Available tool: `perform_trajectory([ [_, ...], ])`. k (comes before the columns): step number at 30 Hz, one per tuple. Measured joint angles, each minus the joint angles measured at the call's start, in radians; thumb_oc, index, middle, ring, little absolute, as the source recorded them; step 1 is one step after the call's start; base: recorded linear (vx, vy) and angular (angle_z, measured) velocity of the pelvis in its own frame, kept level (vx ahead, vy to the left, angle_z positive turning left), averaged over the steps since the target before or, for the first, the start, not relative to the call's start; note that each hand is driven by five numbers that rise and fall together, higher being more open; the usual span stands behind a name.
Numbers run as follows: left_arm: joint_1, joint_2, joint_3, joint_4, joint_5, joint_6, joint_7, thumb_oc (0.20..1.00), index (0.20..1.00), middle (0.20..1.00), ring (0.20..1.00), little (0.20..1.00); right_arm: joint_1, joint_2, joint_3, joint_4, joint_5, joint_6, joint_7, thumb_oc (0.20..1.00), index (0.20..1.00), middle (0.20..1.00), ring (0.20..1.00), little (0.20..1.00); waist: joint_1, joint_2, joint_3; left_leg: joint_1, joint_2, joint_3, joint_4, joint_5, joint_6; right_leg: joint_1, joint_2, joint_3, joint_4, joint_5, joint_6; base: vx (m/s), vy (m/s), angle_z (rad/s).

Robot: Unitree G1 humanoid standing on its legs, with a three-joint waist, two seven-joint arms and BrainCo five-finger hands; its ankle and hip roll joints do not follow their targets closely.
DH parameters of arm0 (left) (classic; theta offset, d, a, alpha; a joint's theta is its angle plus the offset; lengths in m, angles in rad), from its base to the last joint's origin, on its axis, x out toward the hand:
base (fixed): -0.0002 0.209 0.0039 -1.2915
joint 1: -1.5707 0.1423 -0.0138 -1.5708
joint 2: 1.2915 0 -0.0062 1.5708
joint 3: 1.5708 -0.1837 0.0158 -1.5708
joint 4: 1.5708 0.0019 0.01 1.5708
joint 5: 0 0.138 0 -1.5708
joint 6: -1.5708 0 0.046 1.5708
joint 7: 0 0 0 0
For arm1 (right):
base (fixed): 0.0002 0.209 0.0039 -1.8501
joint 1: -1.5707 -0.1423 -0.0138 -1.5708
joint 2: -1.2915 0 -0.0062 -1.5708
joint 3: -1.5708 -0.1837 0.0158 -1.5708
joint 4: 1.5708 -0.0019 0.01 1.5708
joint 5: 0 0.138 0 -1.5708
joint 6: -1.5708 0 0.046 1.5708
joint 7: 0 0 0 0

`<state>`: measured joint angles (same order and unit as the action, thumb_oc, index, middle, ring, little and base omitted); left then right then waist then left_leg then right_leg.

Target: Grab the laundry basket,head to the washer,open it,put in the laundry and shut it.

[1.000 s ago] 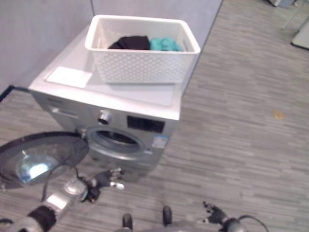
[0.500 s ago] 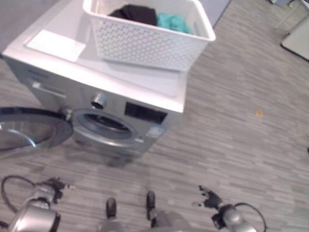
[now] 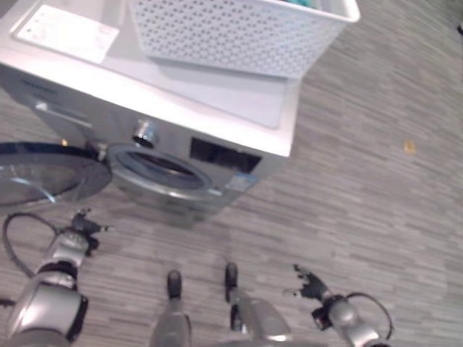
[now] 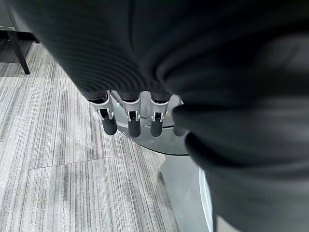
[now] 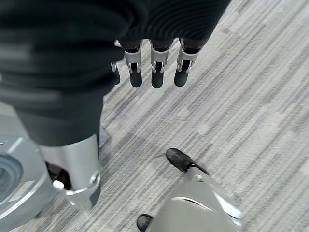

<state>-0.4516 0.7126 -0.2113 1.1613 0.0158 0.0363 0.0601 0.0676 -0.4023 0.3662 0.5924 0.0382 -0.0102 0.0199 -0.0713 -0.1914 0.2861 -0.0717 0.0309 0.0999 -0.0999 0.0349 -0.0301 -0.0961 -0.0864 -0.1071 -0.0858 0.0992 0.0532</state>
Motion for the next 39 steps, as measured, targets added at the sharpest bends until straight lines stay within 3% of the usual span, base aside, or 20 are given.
perform_trajectory([
  [3, 0.095, -0.028, 0.036, -0.092, -0.029, -0.002, -0.007, 1.000, 1.000, 1.000, 1.000, 1.000, -0.009, 0.003, -0.010, 0.032, 0.000, 0.007, 0.000, 1.000, 1.000, 1.000, 1.000, 1.000, 0.012, 0.009, 0.005, 0.015, -0.001, 0.004, -0.004, -0.004, 0.000, 0.013, -0.001, 0.002, 0.000, 0.000, 0.000, 0.06, 0.064, -0.04],
  [5, 0.249, -0.048, 0.059, -0.243, -0.053, 0.002, -0.027, 1.000, 1.000, 1.000, 1.000, 1.000, -0.010, 0.004, -0.018, 0.043, -0.003, 0.024, 0.009, 1.000, 1.000, 1.000, 1.000, 1.000, 0.022, 0.016, 0.007, 0.028, -0.002, 0.010, -0.005, -0.010, 0.002, 0.020, -0.001, 0.008, 0.000, -0.001, 0.000, 0.10, 0.135, -0.19],
  [6, 0.437, -0.073, 0.067, -0.419, -0.083, 0.001, -0.067, 1.000, 1.000, 1.000, 1.000, 1.000, 0.000, 0.002, -0.063, 0.048, -0.029, 0.040, 0.017, 1.000, 1.000, 1.000, 1.000, 1.000, 0.031, 0.033, 0.003, 0.056, -0.002, 0.027, -0.005, -0.022, 0.005, 0.038, -0.001, 0.018, -0.001, -0.002, -0.001, 0.08, 0.128, -0.26],
  [9, 0.641, -0.118, 0.061, -0.589, -0.152, 0.007, -0.128, 1.000, 1.000, 1.000, 1.000, 1.000, 0.026, -0.008, -0.138, 0.061, -0.040, 0.054, 0.022, 1.000, 1.000, 1.000, 1.000, 1.000, 0.062, 0.078, -0.024, 0.082, -0.005, 0.049, -0.004, -0.035, 0.012, 0.053, -0.002, 0.042, -0.007, -0.005, 0.000, 0.05, 0.163, -0.27],
  [11, 0.824, -0.102, 0.082, -0.839, -0.264, 0.024, -0.151, 1.000, 1.000, 1.000, 1.000, 1.000, 0.034, -0.022, -0.157, 0.070, -0.042, 0.066, 0.035, 1.000, 1.000, 1.000, 1.000, 1.000, 0.086, 0.098, -0.048, 0.091, -0.018, 0.059, 0.000, -0.043, 0.024, 0.056, -0.011, 0.061, 0.000, -0.021, 0.009, -0.01, 0.216, -0.13],
  [14, 0.925, -0.096, 0.061, -1.066, -0.379, 0.013, -0.205, 1.000, 1.000, 1.000, 1.000, 1.000, 0.071, -0.076, -0.231, 0.054, -0.077, 0.072, 0.039, 1.000, 1.000, 1.000, 1.000, 1.000, 0.088, 0.191, -0.099, 0.092, -0.026, 0.040, -0.005, -0.048, 0.038, 0.052, -0.020, 0.045, 0.042, -0.015, 0.021, -0.02, 0.155, 0.15],
  [16, 0.912, -0.101, 0.050, -1.104, -0.411, 0.023, -0.218, 1.000, 1.000, 1.000, 1.000, 1.000, 0.082, -0.090, -0.280, 0.053, -0.078, 0.069, 0.036, 1.000, 1.000, 1.000, 1.000, 1.000, 0.077, 0.243, -0.118, 0.103, -0.020, 0.023, -0.005, -0.053, 0.051, 0.019, -0.019, 0.030, 0.151, -0.030, 0.044, -0.01, 0.183, 0.22],
  [18, 0.870, -0.093, 0.023, -1.156, -0.440, 0.023, -0.222, 1.000, 1.000, 1.000, 1.000, 1.000, 0.103, -0.112, -0.322, 0.009, -0.077, 0.070, 0.009, 1.000, 1.000, 1.000, 1.000, 1.000, 0.053, 0.291, -0.099, 0.096, -0.013, -0.020, 0.043, -0.064, 0.072, -0.094, -0.020, 0.056, 0.439, -0.039, 0.062, 0.06, 0.099, 0.50],
  [19, 0.850, -0.084, 0.007, -1.174, -0.454, 0.024, -0.224, 1.000, 1.000, 1.000, 1.000, 1.000, 0.120, -0.120, -0.332, -0.033, -0.075, 0.069, 0.000, 1.000, 1.000, 1.000, 1.000, 1.000, 0.041, 0.291, -0.092, 0.090, -0.021, -0.038, 0.072, -0.081, 0.098, -0.158, -0.033, 0.077, 0.567, -0.040, 0.081, 0.07, 0.027, 0.65],
  [20, 0.839, -0.070, -0.010, -1.188, -0.463, 0.020, -0.224, 1.000, 1.000, 1.000, 1.000, 1.000, 0.137, -0.124, -0.333, -0.058, -0.075, 0.063, -0.005, 1.000, 1.000, 1.000, 1.000, 1.000, 0.024, 0.289, -0.095, 0.090, -0.026, -0.041, 0.090, -0.081, 0.097, -0.202, -0.047, 0.091, 0.666, -0.042, 0.085, 0.12, 0.033, 0.55],
  [21, 0.819, -0.072, -0.020, -1.180, -0.472, 0.020, -0.228, 1.000, 1.000, 1.000, 1.000, 1.000, 0.156, -0.130, -0.339, -0.107, -0.075, 0.071, -0.008, 1.000, 1.000, 1.000, 1.000, 1.000, 0.013, 0.280, -0.101, 0.094, -0.037, -0.055, 0.091, -0.086, 0.105, -0.237, -0.046, 0.101, 0.687, -0.058, 0.090, 0.14, -0.010, 0.55],
  [24, 0.763, -0.100, -0.048, -1.125, -0.477, 0.036, -0.240, 1.000, 1.000, 1.000, 1.000, 1.000, 0.176, -0.150, -0.451, -0.418, -0.032, 0.030, -0.038, 1.000, 1.000, 1.000, 1.000, 1.000, -0.019, 0.259, -0.088, 0.070, -0.050, -0.075, 0.112, -0.077, 0.126, -0.264, -0.035, 0.163, 0.436, -0.069, 0.098, 0.16, -0.031, 0.28],
  [26, 0.749, -0.117, -0.050, -1.080, -0.474, 0.045, -0.240, 1.000, 1.000, 1.000, 1.000, 1.000, 0.155, -0.151, -0.512, -0.524, -0.011, -0.022, -0.052, 1.000, 1.000, 1.000, 1.000, 1.000, -0.040, 0.221, -0.091, 0.077, -0.057, -0.096, 0.119, -0.082, 0.119, -0.240, -0.041, 0.189, 0.285, -0.060, 0.097, 0.20, -0.071, 0.32],
  [29, 0.752, -0.126, -0.055, -1.068, -0.469, 0.044, -0.241, 1.000, 1.000, 1.000, 1.000, 1.000, 0.177, -0.150, -0.584, -0.637, 0.033, -0.056, -0.057, 1.000, 1.000, 1.000, 1.000, 1.000, -0.047, 0.203, -0.103, 0.077, -0.056, -0.137, 0.117, -0.092, 0.103, -0.206, -0.043, 0.215, 0.184, -0.047, 0.108, 0.22, -0.073, 0.42],
  [32, 0.784, -0.150, -0.059, -1.067, -0.446, 0.050, -0.243, 1.000, 1.000, 1.000, 1.000, 1.000, 0.177, -0.148, -0.649, -0.751, 0.080, -0.068, -0.059, 1.000, 1.000, 1.000, 1.000, 1.000, -0.056, 0.171, -0.139, 0.165, -0.052, -0.177, 0.050, -0.104, 0.069, -0.091, -0.043, 0.258, 0.138, -0.036, 0.096, 0.19, -0.106, 0.38],
  [33, 0.806, -0.164, -0.057, -1.066, -0.439, 0.049, -0.242, 1.000, 1.000, 1.000, 1.000, 1.000, 0.175, -0.151, -0.667, -0.795, 0.089, -0.077, -0.059, 1.000, 1.000, 1.000, 1.000, 1.000, -0.051, 0.176, -0.167, 0.190, -0.041, -0.180, 0.028, -0.112, 0.044, -0.065, -0.031, 0.273, 0.113, 0.002, 0.083, 0.17, -0.136, 0.24],
  [34, 0.836, -0.203, -0.062, -1.076, -0.428, 0.051, -0.245, 1.000, 1.000, 1.000, 1.000, 1.000, 0.137, -0.158, -0.691, -0.841, 0.119, -0.103, -0.071, 1.000, 1.000, 1.000, 1.000, 1.000, -0.055, 0.235, -0.189, 0.203, 0.022, -0.193, 0.020, -0.132, 0.007, -0.024, 0.015, 0.226, 0.083, -0.012, 0.069, 0.17, -0.184, 0.13],
  [35, 0.839, -0.219, -0.062, -1.077, -0.428, 0.051, -0.246, 1.000, 1.000, 1.000, 1.000, 1.000, 0.127, -0.156, -0.703, -0.859, 0.131, -0.106, -0.076, 1.000, 1.000, 1.000, 1.000, 1.000, -0.057, 0.256, -0.197, 0.215, 0.038, -0.188, 0.013, -0.127, -0.007, -0.009, 0.036, 0.215, 0.068, 0.010, 0.043, 0.11, -0.124, 0.15],
  [39, 0.787, -0.263, -0.041, -1.112, -0.426, 0.051, -0.239, 1.000, 1.000, 1.000, 1.000, 1.000, 0.076, -0.161, -0.747, -0.936, 0.179, -0.122, -0.131, 1.000, 1.000, 1.000, 1.000, 1.000, -0.056, 0.279, -0.203, 0.213, 0.097, -0.191, 0.000, -0.110, -0.034, 0.015, 0.080, 0.176, 0.028, 0.008, 0.026, 0.08, -0.109, 0.13],
])
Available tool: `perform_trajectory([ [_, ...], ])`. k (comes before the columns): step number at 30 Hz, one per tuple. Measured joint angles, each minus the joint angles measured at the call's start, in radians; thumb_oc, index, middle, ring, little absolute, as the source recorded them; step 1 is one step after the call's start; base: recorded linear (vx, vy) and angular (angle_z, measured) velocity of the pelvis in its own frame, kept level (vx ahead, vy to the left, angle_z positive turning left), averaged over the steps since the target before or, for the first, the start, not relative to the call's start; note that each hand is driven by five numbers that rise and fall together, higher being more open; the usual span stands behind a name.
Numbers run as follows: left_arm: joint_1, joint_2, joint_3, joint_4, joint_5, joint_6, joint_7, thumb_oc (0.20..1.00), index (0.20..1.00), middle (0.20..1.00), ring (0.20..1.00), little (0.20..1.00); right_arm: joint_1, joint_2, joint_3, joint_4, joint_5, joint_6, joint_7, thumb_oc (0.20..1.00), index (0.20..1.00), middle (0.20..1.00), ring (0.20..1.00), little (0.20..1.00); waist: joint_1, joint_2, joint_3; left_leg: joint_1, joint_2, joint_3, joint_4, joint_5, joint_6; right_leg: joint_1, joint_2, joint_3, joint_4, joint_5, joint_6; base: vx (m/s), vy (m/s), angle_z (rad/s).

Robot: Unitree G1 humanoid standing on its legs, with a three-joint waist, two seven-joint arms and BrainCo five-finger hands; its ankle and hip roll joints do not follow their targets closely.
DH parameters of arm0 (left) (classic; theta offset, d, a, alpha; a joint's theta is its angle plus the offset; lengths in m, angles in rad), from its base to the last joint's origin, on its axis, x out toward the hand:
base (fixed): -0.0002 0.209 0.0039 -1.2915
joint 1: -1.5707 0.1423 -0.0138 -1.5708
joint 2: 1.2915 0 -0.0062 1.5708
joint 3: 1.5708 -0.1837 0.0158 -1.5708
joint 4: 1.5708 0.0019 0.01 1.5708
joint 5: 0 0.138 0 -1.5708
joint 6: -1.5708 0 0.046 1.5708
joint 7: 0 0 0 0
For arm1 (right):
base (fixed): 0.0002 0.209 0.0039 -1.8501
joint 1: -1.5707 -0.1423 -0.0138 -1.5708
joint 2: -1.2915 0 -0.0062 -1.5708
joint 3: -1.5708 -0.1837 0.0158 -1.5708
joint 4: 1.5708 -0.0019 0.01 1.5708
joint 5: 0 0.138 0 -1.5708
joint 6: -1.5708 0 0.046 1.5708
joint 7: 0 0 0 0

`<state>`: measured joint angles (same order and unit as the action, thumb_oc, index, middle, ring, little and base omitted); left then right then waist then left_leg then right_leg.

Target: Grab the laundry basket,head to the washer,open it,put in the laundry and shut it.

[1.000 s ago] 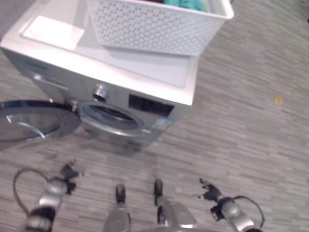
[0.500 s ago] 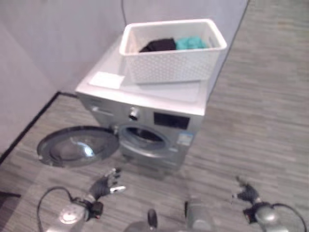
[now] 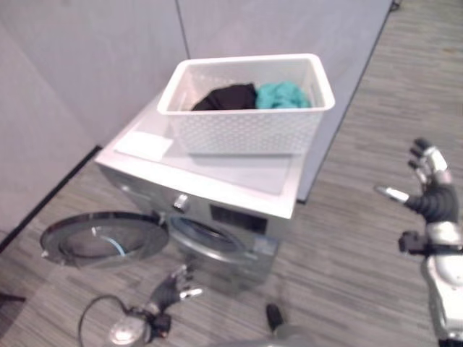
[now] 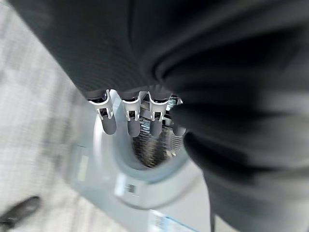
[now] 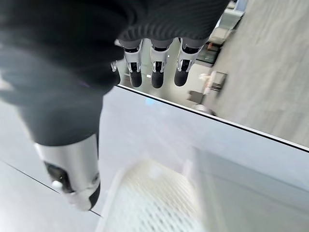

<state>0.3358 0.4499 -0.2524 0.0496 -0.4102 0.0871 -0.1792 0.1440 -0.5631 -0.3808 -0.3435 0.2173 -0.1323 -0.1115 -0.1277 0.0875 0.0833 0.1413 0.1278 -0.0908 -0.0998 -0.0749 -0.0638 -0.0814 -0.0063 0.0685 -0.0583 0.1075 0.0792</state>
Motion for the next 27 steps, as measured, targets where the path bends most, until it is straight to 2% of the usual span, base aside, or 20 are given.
perform_trajectory([
  [2, -0.024, -0.007, 0.009, 0.000, 0.009, -0.001, 0.002, 1.000, 1.000, 1.000, 1.000, 1.000, -0.041, 0.006, -0.012, -0.006, -0.001, -0.025, -0.034, 1.000, 1.000, 1.000, 1.000, 1.000, -0.008, -0.009, 0.004, 0.001, 0.003, 0.000, 0.000, -0.001, -0.002, 0.010, 0.003, -0.001, -0.014, 0.004, -0.006, 0.03, -0.061, 0.02],
  [3, -0.035, -0.008, 0.022, 0.000, 0.017, 0.000, 0.005, 1.000, 1.000, 1.000, 1.000, 1.000, -0.092, 0.008, -0.016, -0.040, -0.006, -0.028, -0.077, 1.000, 1.000, 1.000, 1.000, 1.000, -0.016, -0.023, 0.012, 0.001, 0.004, -0.001, -0.003, -0.009, -0.013, 0.012, 0.004, -0.002, -0.021, 0.005, -0.007, 0.05, -0.051, -0.06],
  [5, -0.036, -0.011, 0.025, 0.002, 0.017, 0.000, 0.020, 1.000, 1.000, 1.000, 1.000, 1.000, -0.150, 0.010, -0.025, -0.080, -0.021, -0.048, -0.111, 1.000, 1.000, 1.000, 1.000, 1.000, -0.030, -0.025, 0.012, 0.001, 0.005, 0.000, -0.001, -0.025, -0.032, 0.010, 0.005, 0.000, -0.025, 0.007, -0.009, 0.04, -0.044, -0.04],
  [10, -0.035, 0.007, 0.036, 0.005, 0.033, 0.008, 0.030, 1.000, 1.000, 1.000, 1.000, 1.000, -0.305, -0.040, -0.043, -0.165, -0.045, -0.111, -0.190, 1.000, 1.000, 1.000, 1.000, 1.000, -0.018, -0.069, -0.012, 0.001, -0.013, 0.003, -0.001, -0.033, -0.027, 0.009, -0.011, 0.008, -0.026, 0.008, -0.006, 0.00, -0.029, -0.02],
  [11, -0.035, 0.008, 0.035, 0.007, 0.037, 0.009, 0.029, 1.000, 1.000, 1.000, 1.000, 1.000, -0.331, -0.075, -0.033, -0.162, -0.048, -0.114, -0.203, 1.000, 1.000, 1.000, 1.000, 1.000, -0.017, -0.076, -0.017, 0.001, -0.015, 0.006, -0.001, -0.034, -0.025, 0.006, -0.012, 0.011, -0.026, 0.008, -0.005, -0.02, -0.037, -0.03],
  [14, -0.047, 0.012, 0.034, 0.007, 0.038, 0.009, 0.023, 1.000, 1.000, 1.000, 1.000, 1.000, -0.416, -0.328, 0.011, -0.050, -0.062, -0.107, -0.210, 1.000, 1.000, 1.000, 1.000, 1.000, 0.011, -0.097, -0.031, 0.000, -0.016, 0.001, 0.000, -0.034, -0.024, 0.009, -0.015, 0.005, -0.026, 0.009, -0.004, -0.01, -0.023, 0.03],
  [17, -0.079, 0.030, 0.015, 0.022, 0.042, 0.010, 0.019, 1.000, 1.000, 1.000, 1.000, 1.000, -0.590, -0.542, 0.162, 0.208, -0.060, -0.059, -0.194, 1.000, 1.000, 1.000, 1.000, 1.000, 0.032, -0.118, -0.044, -0.001, -0.015, -0.003, 0.000, -0.033, -0.024, 0.012, -0.015, -0.003, -0.026, 0.009, -0.003, -0.01, -0.022, 0.06],
  [18, -0.091, 0.041, 0.015, 0.021, 0.044, 0.007, 0.018, 1.000, 1.000, 1.000, 1.000, 1.000, -0.662, -0.605, 0.246, 0.314, -0.062, -0.019, -0.168, 1.000, 1.000, 1.000, 1.000, 1.000, 0.055, -0.133, -0.049, 0.000, -0.012, -0.003, 0.000, -0.033, -0.024, 0.013, -0.014, -0.006, -0.026, 0.009, -0.003, -0.02, -0.017, 0.03],
  [20, -0.104, 0.065, 0.005, 0.019, 0.043, 0.010, 0.017, 1.000, 1.000, 1.000, 1.000, 1.000, -0.873, -0.746, 0.529, 0.485, -0.069, 0.042, -0.113, 1.000, 1.000, 1.000, 1.000, 1.000, 0.064, -0.141, -0.047, -0.001, -0.015, -0.005, 0.000, -0.033, -0.024, 0.013, -0.017, -0.006, -0.026, 0.010, -0.002, 0.00, -0.006, 0.02],
  [21, -0.111, 0.076, 0.001, 0.015, 0.041, 0.008, 0.018, 1.000, 1.000, 1.000, 1.000, 1.000, -0.922, -0.778, 0.600, 0.531, -0.075, 0.065, -0.092, 1.000, 1.000, 1.000, 1.000, 1.000, 0.072, -0.146, -0.044, -0.001, -0.015, -0.007, 0.000, -0.032, -0.022, 0.014, -0.018, -0.009, -0.026, 0.010, -0.002, 0.01, -0.025, 0.08],
  [22, -0.113, 0.084, 0.005, 0.014, 0.038, 0.007, 0.019, 1.000, 1.000, 1.000, 1.000, 1.000, -0.948, -0.773, 0.626, 0.557, -0.084, 0.088, -0.075, 1.000, 1.000, 1.000, 1.000, 1.000, 0.075, -0.153, -0.044, -0.002, -0.013, -0.007, 0.000, -0.031, -0.022, 0.014, -0.018, -0.010, -0.026, 0.010, -0.002, 0.02, -0.059, 0.09],
  [24, -0.119, 0.087, 0.007, 0.020, 0.034, 0.009, 0.019, 1.000, 1.000, 1.000, 1.000, 1.000, -1.143, -0.742, 0.842, 0.657, -0.102, 0.126, -0.021, 1.000, 1.000, 1.000, 1.000, 1.000, 0.076, -0.161, -0.043, -0.010, -0.016, -0.025, 0.000, -0.029, -0.020, 0.014, -0.022, -0.024, -0.027, 0.010, -0.002, 0.03, -0.075, 0.18],
  [27, -0.127, 0.086, 0.019, 0.019, 0.029, 0.007, 0.021, 1.000, 1.000, 1.000, 1.000, 1.000, -1.251, -0.721, 0.947, 0.695, -0.102, 0.160, 0.017, 1.000, 1.000, 1.000, 1.000, 1.000, 0.076, -0.169, -0.032, -0.024, -0.012, -0.046, 0.000, -0.025, -0.024, 0.009, -0.022, -0.043, -0.028, 0.008, -0.004, 0.03, -0.036, 0.22],
])
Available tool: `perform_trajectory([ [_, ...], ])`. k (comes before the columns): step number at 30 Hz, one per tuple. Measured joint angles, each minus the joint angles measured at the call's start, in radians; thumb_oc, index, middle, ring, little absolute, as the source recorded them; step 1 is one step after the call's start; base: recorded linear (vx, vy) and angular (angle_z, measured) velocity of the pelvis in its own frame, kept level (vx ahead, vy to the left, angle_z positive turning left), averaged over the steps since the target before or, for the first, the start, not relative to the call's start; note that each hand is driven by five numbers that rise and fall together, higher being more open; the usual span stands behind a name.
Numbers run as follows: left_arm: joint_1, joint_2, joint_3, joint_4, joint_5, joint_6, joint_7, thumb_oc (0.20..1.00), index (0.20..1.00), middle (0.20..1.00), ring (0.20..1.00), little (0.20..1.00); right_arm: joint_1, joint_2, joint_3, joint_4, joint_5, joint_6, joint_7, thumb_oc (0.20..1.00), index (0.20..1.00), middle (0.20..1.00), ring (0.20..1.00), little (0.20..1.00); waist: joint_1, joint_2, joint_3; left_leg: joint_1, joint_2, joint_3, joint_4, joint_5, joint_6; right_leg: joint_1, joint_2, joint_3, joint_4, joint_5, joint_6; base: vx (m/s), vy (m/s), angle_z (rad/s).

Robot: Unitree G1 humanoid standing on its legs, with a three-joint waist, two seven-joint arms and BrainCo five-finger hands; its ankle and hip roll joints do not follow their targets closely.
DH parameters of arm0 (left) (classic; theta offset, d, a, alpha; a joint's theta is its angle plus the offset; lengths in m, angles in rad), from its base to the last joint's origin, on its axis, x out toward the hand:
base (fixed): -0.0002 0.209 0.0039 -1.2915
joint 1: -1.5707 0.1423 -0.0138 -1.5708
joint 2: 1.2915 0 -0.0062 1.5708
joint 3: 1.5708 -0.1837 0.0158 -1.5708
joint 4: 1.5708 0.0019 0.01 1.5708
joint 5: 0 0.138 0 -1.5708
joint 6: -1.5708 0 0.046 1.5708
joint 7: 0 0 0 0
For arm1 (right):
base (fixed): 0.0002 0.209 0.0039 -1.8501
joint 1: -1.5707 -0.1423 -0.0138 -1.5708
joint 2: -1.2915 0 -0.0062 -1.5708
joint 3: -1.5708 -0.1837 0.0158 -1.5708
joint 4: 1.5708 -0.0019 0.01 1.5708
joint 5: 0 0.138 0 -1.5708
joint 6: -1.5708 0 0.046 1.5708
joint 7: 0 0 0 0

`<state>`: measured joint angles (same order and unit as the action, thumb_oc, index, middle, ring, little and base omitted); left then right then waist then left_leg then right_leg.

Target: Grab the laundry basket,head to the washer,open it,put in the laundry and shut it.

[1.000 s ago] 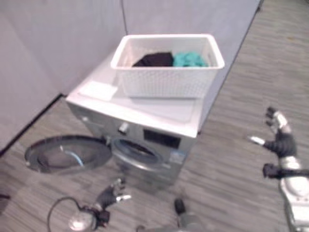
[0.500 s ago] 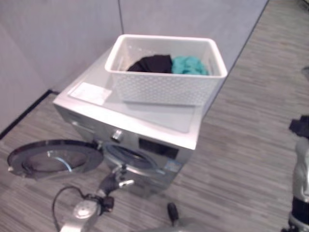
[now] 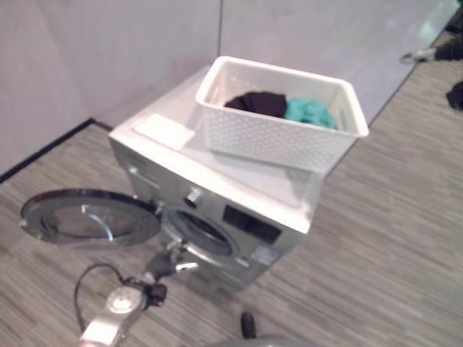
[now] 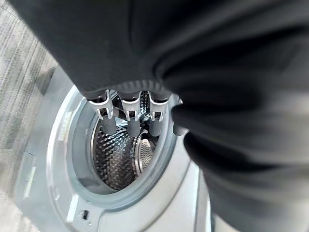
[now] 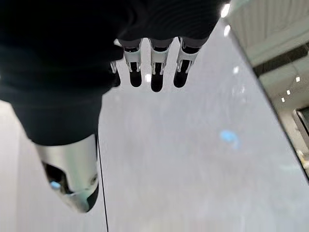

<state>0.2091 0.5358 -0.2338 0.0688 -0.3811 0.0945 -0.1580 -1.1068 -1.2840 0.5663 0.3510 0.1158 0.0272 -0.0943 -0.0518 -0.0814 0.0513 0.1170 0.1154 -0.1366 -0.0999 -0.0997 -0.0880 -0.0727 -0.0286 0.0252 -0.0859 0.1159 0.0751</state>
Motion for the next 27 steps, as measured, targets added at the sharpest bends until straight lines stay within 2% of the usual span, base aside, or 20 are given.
perform_trajectory([
  [5, -0.010, 0.002, 0.007, 0.003, -0.015, 0.000, 0.006, 1.000, 1.000, 1.000, 1.000, 1.000, -0.058, 0.064, 0.049, -0.037, 0.001, 0.002, 0.027, 1.000, 1.000, 1.000, 1.000, 1.000, 0.005, -0.007, 0.010, -0.045, 0.008, -0.020, 0.000, 0.004, -0.007, -0.033, 0.004, -0.020, 0.000, -0.002, -0.008, 0.03, -0.063, 0.13],
  [12, -0.037, 0.005, 0.006, 0.003, -0.024, -0.001, 0.021, 1.000, 1.000, 1.000, 1.000, 1.000, -0.120, 0.064, 0.113, -0.093, 0.027, 0.002, 0.060, 1.000, 1.000, 1.000, 1.000, 1.000, 0.002, -0.005, 0.048, -0.121, 0.019, -0.056, 0.000, 0.017, -0.023, -0.090, 0.008, -0.053, 0.001, 0.005, -0.021, -0.03, -0.035, 0.14],
  [15, -0.068, 0.006, 0.006, 0.003, -0.034, -0.001, 0.027, 1.000, 1.000, 1.000, 1.000, 1.000, -0.141, 0.065, 0.120, -0.107, 0.063, 0.002, 0.082, 1.000, 1.000, 1.000, 1.000, 1.000, 0.005, -0.005, 0.096, -0.163, 0.021, -0.066, 0.001, 0.024, -0.028, -0.126, 0.008, -0.066, 0.001, 0.007, -0.025, -0.06, -0.019, 0.13],
  [22, -0.081, 0.009, -0.004, 0.003, -0.034, -0.002, 0.046, 1.000, 1.000, 1.000, 1.000, 1.000, -0.141, 0.066, 0.158, -0.101, 0.083, 0.004, 0.102, 1.000, 1.000, 1.000, 1.000, 1.000, 0.006, 0.013, 0.113, -0.182, 0.020, -0.066, 0.001, 0.024, -0.029, -0.140, 0.005, -0.071, 0.001, 0.008, -0.027, -0.02, 0.005, 0.03],
  [27, -0.084, 0.010, -0.004, 0.003, -0.035, -0.005, 0.047, 1.000, 1.000, 1.000, 1.000, 1.000, -0.148, 0.066, 0.193, -0.097, 0.101, 0.005, 0.128, 1.000, 1.000, 1.000, 1.000, 1.000, 0.010, 0.011, 0.133, -0.185, 0.013, -0.066, 0.001, 0.024, -0.029, -0.141, -0.001, -0.071, 0.001, 0.008, -0.027, -0.03, -0.001, 0.02],
])
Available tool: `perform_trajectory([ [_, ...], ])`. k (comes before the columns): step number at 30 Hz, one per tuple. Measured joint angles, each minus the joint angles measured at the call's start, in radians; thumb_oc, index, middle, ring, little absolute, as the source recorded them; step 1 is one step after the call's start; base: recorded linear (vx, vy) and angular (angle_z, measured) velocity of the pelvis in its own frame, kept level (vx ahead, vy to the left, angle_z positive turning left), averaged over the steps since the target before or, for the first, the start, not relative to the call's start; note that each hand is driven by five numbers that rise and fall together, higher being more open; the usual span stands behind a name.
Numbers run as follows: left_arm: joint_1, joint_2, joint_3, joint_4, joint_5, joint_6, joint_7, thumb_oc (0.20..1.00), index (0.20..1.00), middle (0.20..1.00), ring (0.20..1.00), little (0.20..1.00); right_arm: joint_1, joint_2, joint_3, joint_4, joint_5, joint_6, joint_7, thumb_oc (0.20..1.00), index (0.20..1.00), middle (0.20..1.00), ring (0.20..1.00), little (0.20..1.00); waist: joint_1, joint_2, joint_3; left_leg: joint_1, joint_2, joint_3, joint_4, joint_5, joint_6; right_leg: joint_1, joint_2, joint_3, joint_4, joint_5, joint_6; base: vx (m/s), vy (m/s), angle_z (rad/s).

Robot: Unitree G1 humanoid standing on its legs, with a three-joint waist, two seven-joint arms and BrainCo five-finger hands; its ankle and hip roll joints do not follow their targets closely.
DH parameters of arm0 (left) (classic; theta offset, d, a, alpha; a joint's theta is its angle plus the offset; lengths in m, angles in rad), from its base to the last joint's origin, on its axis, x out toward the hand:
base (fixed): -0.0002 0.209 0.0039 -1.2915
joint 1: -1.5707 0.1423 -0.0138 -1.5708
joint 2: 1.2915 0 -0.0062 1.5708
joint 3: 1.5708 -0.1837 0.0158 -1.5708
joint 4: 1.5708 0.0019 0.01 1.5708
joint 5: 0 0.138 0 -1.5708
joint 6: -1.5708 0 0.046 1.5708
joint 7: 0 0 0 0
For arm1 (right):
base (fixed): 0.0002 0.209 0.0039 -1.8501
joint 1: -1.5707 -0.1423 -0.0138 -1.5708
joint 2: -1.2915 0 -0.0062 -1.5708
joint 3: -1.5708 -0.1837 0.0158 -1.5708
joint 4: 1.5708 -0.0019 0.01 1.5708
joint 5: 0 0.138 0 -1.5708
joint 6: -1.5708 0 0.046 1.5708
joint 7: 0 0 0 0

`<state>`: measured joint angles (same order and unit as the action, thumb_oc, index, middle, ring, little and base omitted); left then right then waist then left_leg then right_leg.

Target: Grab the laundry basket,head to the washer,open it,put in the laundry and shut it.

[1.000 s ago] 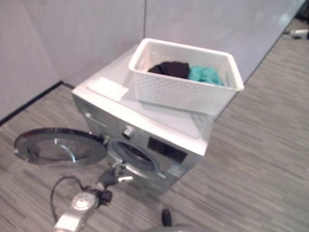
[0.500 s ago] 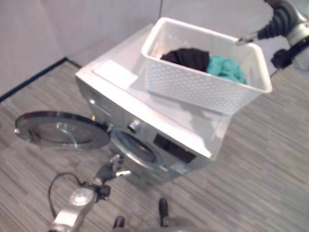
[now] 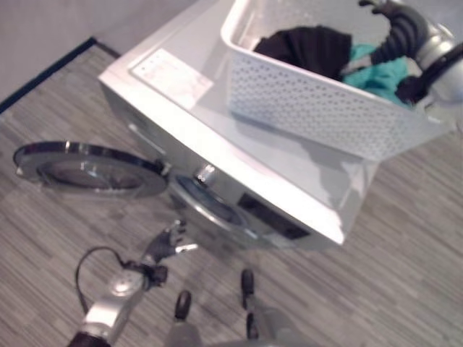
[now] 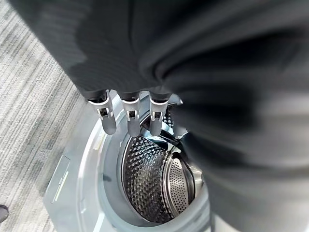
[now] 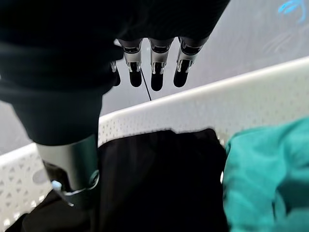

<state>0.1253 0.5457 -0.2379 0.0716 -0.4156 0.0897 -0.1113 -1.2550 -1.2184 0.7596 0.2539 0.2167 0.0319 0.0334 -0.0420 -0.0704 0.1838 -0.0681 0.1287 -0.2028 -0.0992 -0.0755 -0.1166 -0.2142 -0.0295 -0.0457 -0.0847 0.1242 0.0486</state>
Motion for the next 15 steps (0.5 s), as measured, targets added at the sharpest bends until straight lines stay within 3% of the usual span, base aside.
perform_trajectory([
  [6, 0.007, -0.001, -0.003, 0.000, 0.000, -0.004, 0.000, 1.000, 1.000, 1.000, 1.000, 1.000, -0.036, 0.006, 0.074, 0.022, 0.041, 0.007, 0.033, 1.000, 1.000, 1.000, 1.000, 1.000, 0.019, -0.003, 0.005, -0.015, 0.002, 0.000, 0.000, 0.000, 0.000, -0.014, 0.001, -0.001, 0.000, 0.000, 0.000, 0.00, -0.003, 0.01],
  [13, 0.023, 0.036, -0.025, 0.000, -0.022, -0.018, -0.002, 1.000, 1.000, 1.000, 1.000, 1.000, -0.211, 0.037, 0.338, 0.122, 0.159, 0.008, 0.101, 1.000, 1.000, 1.000, 1.000, 1.000, 0.035, -0.006, 0.013, -0.036, 0.002, -0.009, 0.000, 0.002, -0.001, -0.031, 0.000, -0.010, 0.000, 0.000, 0.000, 0.00, -0.022, 0.03],
  [15, 0.026, 0.038, -0.026, 0.001, -0.022, -0.018, -0.001, 1.000, 1.000, 1.000, 1.000, 1.000, -0.245, 0.036, 0.357, 0.135, 0.183, 0.006, 0.115, 1.000, 1.000, 1.000, 1.000, 1.000, 0.035, -0.008, 0.022, -0.043, 0.005, -0.020, 0.000, 0.005, -0.005, -0.032, 0.000, -0.021, 0.000, 0.000, 0.000, 0.00, -0.036, 0.14],
])
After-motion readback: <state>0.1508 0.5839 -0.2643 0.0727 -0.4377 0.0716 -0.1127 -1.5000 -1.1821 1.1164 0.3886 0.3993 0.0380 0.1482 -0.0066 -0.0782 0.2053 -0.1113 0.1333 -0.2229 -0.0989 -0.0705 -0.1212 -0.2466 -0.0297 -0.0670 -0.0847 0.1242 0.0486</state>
